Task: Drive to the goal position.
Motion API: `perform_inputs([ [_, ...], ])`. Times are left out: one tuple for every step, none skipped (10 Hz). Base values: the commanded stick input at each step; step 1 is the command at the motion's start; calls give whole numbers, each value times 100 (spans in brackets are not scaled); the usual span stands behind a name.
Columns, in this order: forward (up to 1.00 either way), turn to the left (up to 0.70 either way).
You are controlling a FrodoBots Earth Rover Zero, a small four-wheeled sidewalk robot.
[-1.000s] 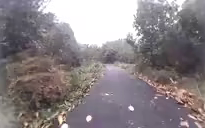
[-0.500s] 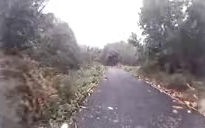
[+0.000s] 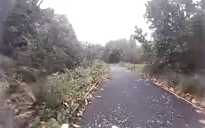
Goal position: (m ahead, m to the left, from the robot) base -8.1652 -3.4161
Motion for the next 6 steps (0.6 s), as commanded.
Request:
perform_inputs([
  [100,-24],
  [100,-39],
  [100,0],
  [100,0],
  [100,0],
  [100,0],
])
